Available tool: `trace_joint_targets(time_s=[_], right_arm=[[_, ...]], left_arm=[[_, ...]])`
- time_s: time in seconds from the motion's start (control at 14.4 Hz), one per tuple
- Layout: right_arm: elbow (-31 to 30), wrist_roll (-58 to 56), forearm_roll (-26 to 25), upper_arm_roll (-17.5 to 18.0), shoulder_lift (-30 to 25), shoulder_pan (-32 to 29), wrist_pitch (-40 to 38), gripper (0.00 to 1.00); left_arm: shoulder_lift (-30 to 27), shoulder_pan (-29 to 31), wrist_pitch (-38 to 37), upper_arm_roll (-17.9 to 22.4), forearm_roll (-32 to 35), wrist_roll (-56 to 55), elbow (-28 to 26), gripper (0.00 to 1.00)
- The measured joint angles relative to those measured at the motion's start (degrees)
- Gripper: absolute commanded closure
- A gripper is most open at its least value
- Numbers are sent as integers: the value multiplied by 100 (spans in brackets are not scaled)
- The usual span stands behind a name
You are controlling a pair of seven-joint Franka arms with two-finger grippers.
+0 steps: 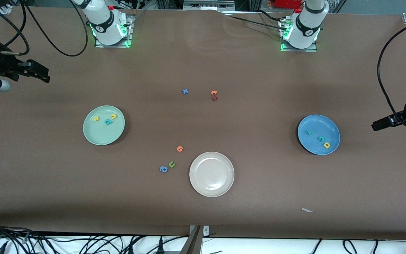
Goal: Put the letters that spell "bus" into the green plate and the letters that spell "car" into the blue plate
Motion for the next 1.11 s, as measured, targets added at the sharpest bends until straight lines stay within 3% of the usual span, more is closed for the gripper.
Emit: trace_joint_targets(time_s=[0.14, 0.28, 1.11], right_arm=[[0, 0, 0, -6, 2, 0, 0, 0], [0, 1, -2, -5, 4, 0, 0, 0], [0, 1, -35, -5, 7, 0, 0, 0]], left_arm=[[-127, -680, 0, 859, -318, 191, 7, 1], [-220, -1088, 0, 1374, -508, 350, 7, 1], [-251, -1192, -7, 1484, -525, 586, -30, 0]])
